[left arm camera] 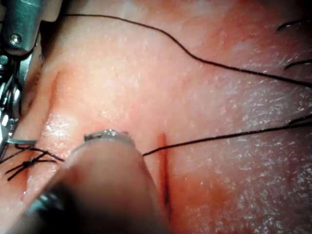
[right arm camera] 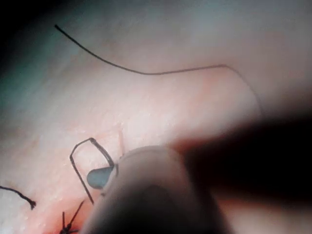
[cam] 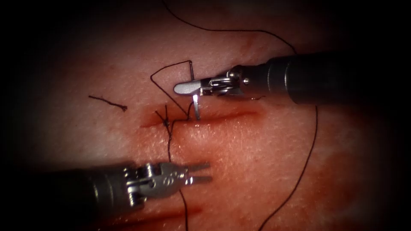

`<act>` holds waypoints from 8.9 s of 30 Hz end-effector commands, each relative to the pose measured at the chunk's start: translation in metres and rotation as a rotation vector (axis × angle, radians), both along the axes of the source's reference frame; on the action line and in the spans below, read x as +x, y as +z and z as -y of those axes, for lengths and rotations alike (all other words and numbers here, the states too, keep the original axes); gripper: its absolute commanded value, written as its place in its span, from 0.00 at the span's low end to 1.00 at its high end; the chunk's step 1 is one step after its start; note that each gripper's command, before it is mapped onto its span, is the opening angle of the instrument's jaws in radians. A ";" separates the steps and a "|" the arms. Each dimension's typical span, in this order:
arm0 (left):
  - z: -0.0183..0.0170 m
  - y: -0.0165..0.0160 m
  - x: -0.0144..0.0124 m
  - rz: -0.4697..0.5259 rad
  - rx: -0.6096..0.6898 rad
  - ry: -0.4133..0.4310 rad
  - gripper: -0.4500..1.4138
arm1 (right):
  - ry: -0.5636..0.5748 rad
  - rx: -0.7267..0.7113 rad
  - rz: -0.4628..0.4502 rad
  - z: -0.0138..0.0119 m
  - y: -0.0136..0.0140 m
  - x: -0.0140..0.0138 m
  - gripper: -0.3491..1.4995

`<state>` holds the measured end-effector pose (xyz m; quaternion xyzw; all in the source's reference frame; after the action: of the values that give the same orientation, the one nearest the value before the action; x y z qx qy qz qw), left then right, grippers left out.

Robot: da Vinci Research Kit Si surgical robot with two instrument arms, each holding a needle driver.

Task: Wound Closure
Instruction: Push needle through flesh below wound, then pull needle the rest of the way through tissue with left hand, then grasp suture near wound and pull away using right needle driver. Repeat until only a short tail remains.

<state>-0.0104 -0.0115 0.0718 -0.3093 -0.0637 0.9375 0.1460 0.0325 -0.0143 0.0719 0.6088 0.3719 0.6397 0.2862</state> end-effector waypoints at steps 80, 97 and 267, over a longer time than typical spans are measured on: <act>0.0007 -0.0002 0.0015 -0.004 0.018 0.016 0.23 | -0.410 0.023 0.236 0.0117 -0.0092 0.0011 0.00; 0.0008 -0.0002 0.0019 -0.002 0.017 0.020 0.22 | -0.572 0.059 0.219 0.0163 -0.0112 0.0017 0.00; 0.0010 -0.0293 0.0013 0.850 -0.253 0.007 0.00 | -0.518 -1.582 0.697 0.0089 -0.0132 -0.0054 0.00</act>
<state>-0.0083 -0.0131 0.0423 -0.6830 -0.0028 0.7273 0.0669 0.0263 -0.0230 0.0585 0.0695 0.4446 0.2625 0.8536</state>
